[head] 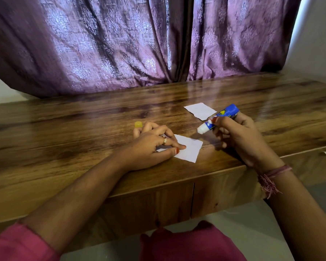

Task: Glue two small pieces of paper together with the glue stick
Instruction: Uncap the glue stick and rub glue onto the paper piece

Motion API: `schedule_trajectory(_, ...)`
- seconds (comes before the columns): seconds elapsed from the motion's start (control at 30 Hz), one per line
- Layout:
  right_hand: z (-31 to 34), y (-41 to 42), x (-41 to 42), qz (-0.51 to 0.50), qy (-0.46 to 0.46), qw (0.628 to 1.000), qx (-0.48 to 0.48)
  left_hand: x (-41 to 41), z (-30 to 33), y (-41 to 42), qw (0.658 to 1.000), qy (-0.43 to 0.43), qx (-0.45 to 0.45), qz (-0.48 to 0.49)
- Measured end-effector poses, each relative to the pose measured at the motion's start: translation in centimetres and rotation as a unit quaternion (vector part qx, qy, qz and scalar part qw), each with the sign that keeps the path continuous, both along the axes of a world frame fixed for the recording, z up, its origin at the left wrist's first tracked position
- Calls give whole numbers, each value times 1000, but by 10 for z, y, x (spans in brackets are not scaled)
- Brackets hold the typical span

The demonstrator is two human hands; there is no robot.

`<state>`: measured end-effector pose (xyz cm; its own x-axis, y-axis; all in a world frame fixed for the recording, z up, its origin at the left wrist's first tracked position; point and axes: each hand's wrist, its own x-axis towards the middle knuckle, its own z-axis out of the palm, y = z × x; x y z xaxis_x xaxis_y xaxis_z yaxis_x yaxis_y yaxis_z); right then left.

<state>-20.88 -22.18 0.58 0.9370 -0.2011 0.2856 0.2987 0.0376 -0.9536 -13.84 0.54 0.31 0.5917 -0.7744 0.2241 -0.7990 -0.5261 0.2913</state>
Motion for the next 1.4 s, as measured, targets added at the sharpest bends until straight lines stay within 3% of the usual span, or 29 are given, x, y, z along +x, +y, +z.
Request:
schedule_trajectory(0.63, 9, 4, -4, 11, 48, 998, 33, 7, -6, 3, 994, 27, -102, 39)
schedule_trajectory(1.13, 6, -2, 0, 34, 60, 997, 37, 5, -4, 3, 992, 33, -118, 30)
schedule_trajectory(1.4, 9, -3, 4, 72, 73, 994, 46, 4, 5, 7, 972, -12, -221, 72)
